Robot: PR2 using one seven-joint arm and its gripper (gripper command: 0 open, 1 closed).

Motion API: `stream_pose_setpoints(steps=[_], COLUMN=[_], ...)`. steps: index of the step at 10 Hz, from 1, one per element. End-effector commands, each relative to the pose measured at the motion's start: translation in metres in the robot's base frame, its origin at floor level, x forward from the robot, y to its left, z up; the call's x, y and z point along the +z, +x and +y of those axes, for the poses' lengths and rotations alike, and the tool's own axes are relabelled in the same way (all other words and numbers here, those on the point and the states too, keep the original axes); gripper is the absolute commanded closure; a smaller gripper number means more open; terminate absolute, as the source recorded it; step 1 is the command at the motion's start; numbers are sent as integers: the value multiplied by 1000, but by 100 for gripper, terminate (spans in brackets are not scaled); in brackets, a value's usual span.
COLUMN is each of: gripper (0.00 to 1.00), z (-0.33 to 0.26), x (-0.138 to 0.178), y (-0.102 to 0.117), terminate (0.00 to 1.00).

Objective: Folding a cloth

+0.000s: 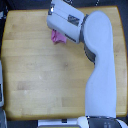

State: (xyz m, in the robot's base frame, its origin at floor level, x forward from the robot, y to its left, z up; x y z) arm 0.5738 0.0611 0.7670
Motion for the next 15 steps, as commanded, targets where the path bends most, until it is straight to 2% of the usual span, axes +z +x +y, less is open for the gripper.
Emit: stream_pose_setpoints(steps=[1,12,14,15], gripper=[0,0,0,0], z=[26,15,10,1], x=[-6,-5,0,13], y=[10,22,24,24], terminate=[0,0,0,0])
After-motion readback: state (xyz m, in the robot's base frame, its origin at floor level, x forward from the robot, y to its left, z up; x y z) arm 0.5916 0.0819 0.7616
